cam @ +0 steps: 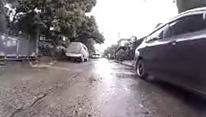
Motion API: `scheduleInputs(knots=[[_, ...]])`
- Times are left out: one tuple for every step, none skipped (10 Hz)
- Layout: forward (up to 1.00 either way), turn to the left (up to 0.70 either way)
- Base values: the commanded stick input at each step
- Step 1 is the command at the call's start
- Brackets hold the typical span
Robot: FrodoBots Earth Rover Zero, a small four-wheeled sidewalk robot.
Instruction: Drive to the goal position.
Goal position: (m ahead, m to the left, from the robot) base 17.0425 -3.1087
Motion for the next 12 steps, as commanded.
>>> scheduleInputs(knots=[[1.00,0.00],[1.00,0.00],[1.00,0.00],[1.00,0.00],[1.00,0.00],[1.00,0.00],[1.00,0.00],[1.00,0.00],[1.00,0.00],[1.00,0.00],[1.00,0.00],[1.00,0.00]])
